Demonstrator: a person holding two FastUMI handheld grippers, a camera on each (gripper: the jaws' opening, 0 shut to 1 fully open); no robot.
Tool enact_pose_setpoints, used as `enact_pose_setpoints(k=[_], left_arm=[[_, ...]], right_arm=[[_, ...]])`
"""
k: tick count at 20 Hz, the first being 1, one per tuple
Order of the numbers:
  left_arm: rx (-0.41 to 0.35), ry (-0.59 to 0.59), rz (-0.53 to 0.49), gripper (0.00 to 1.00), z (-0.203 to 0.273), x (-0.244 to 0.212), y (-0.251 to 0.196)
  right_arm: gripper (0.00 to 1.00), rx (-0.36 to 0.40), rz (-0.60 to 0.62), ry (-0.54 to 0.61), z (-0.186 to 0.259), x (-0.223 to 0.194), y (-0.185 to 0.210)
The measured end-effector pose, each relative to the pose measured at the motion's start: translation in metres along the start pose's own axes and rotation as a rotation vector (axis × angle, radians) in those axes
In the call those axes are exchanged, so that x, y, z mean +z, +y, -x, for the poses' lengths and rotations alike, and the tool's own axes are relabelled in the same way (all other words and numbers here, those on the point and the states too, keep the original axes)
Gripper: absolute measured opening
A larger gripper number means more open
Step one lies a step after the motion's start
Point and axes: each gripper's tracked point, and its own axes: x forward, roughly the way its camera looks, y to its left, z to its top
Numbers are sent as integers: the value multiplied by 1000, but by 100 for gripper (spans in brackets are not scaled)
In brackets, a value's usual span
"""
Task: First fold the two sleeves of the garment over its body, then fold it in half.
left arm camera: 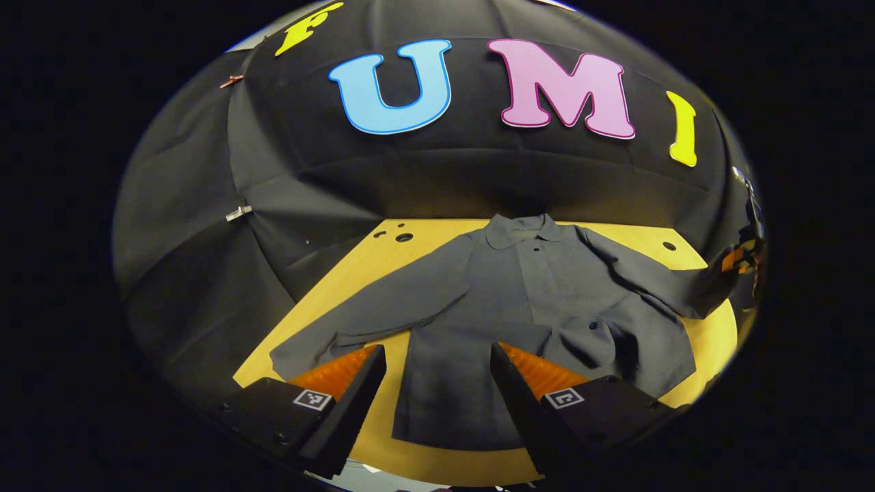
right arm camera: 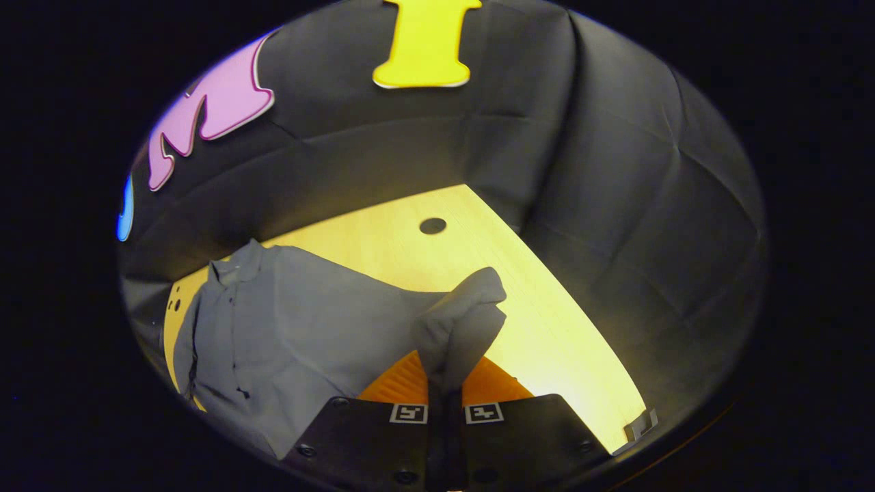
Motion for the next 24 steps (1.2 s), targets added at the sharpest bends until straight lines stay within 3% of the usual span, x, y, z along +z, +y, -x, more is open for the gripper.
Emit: enact_pose_setpoints(k=[4,12,24], left_arm=[[-13,-12,29,97,-1,-2,11],[59,-15,89,97,12,-11,66],[200,16,175,97,32,-39,147]], right_arm=[[5,77,85,-60,24,31,53],[5,237,257,-119,54,56,182],[5,461,499,-71,56,11,370]])
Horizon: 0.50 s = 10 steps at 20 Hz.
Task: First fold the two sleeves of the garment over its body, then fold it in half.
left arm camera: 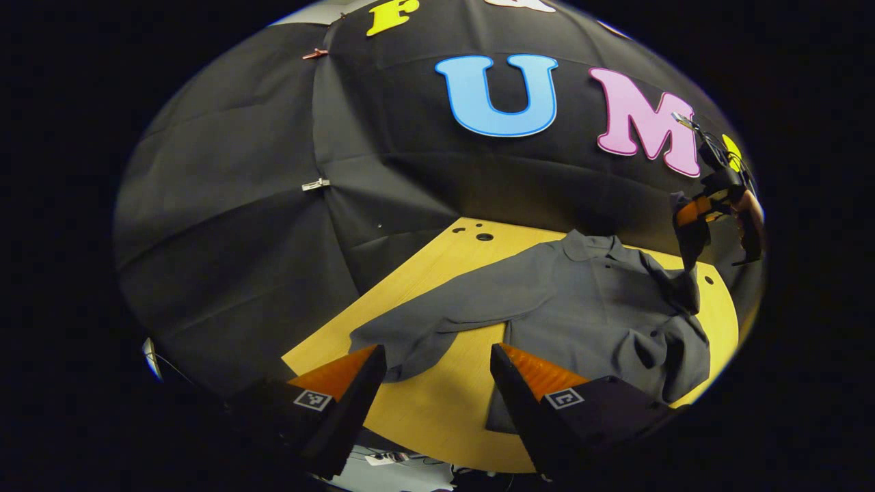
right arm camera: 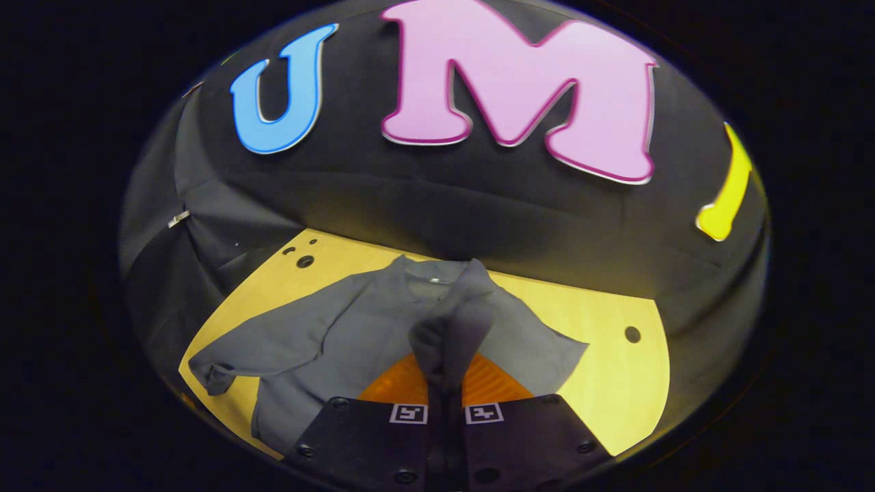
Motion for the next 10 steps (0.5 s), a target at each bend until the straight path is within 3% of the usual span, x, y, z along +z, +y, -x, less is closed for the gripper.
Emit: enact_pose_setpoints(k=[4,10], left_arm=[[-32,42,25,96,-3,-12,4],[-56,24,47,96,-15,-1,19]], right_arm=[[5,78,21,44,-34,-6,58],[5,132,87,102,-76,-32,122]])
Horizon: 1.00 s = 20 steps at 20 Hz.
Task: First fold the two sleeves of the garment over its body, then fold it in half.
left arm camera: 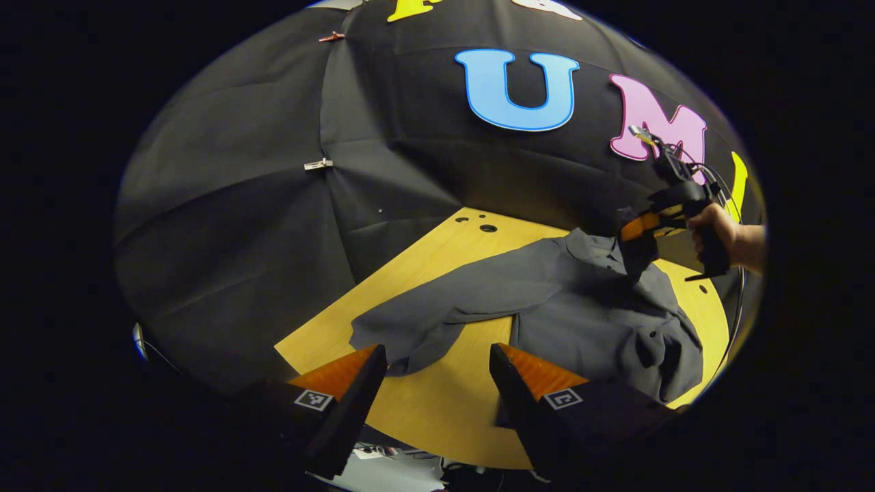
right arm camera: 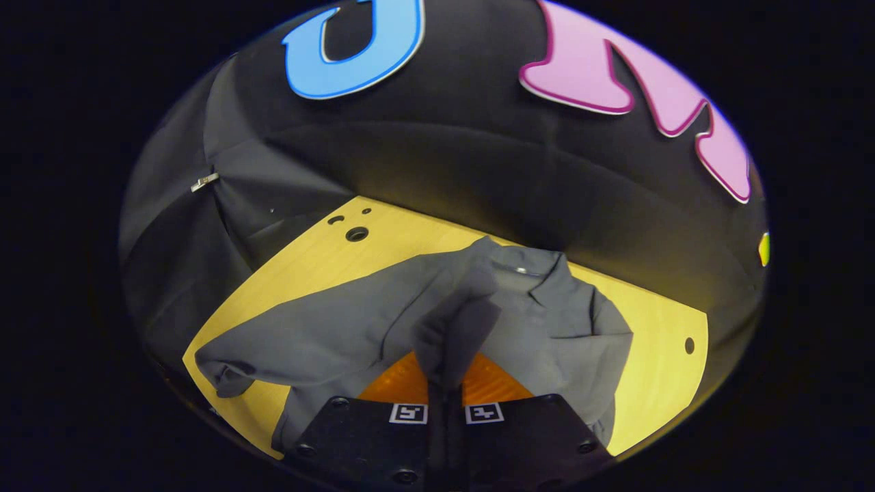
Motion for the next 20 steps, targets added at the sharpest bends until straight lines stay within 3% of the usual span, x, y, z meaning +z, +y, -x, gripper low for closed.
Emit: enact_pose_setpoints(k=[6,10,12,13,14,16,17,18,20], left_arm=[[-23,-10,-11,95,-13,8,4],[-14,8,13,95,-16,2,10],[2,13,27,95,-19,-1,18],[11,14,38,95,-22,0,23],[23,14,53,95,-25,0,30],[50,23,89,95,-36,0,44],[61,26,107,95,-41,0,50],[71,32,124,95,-47,-2,57],[96,45,149,95,-63,-4,67]], right_arm=[[5,42,19,40,-45,-9,48],[12,40,17,84,-63,-22,65],[24,60,-10,107,-66,-29,76],[48,68,-23,114,-63,-32,79],[31,73,-34,115,-60,-34,81],[63,83,-72,107,-49,-36,79],[71,83,-89,103,-42,-34,76],[71,79,-103,98,-34,-34,71],[99,54,-113,75,-12,-36,47]])
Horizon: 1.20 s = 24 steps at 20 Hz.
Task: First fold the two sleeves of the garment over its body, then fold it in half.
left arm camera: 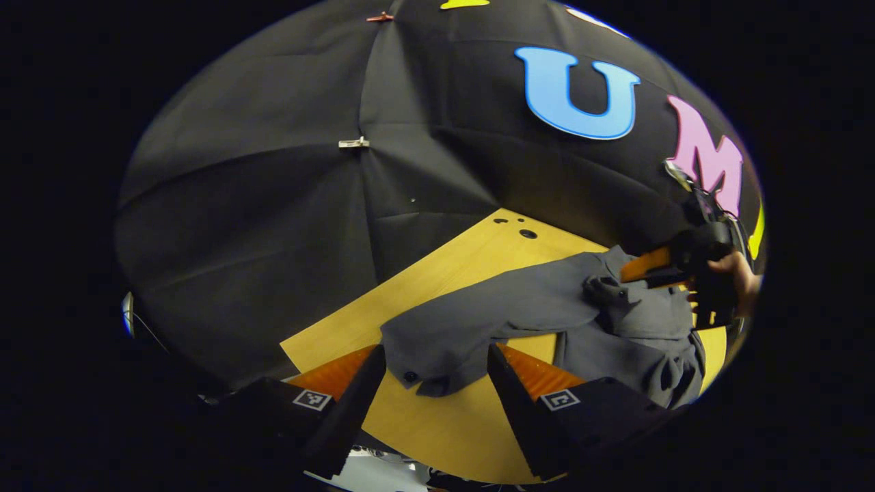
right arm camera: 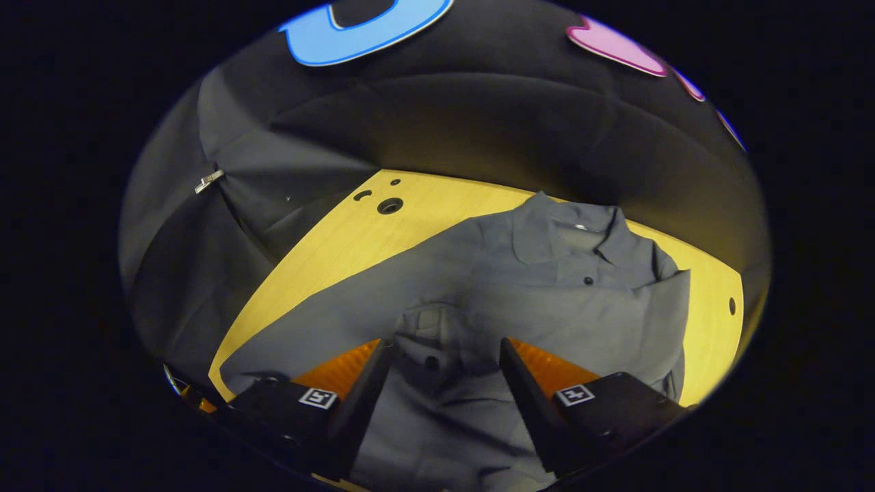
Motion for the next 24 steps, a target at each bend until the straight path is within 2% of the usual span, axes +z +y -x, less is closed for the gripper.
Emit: enact_pose_setpoints(k=[5,6,7,8,12,16,20,21,22,24], left_arm=[[6,28,6,95,-42,0,4],[12,35,11,90,-50,-2,5],[22,44,23,90,-58,-5,8],[30,62,34,95,-65,-10,9],[64,101,37,95,-93,-21,19],[72,157,-3,95,-112,-34,20],[77,223,-56,94,-115,-56,14],[61,203,-89,92,-120,-53,11],[38,206,-108,96,-118,-56,5],[10,194,-138,73,-117,-56,-4]], right_arm=[[100,-117,-39,-68,65,-1,-75],[100,-142,-62,-77,81,-6,-91],[100,-168,-86,-84,95,-13,-105],[99,-192,-109,-90,110,-22,-119],[99,-303,-175,-90,163,-70,-168],[99,-375,-275,-58,198,-124,-193],[99,-408,-365,-44,226,-167,-203],[99,-413,-379,-40,231,-176,-206],[99,-420,-390,-38,234,-182,-208],[99,-425,-406,-41,237,-189,-214]])
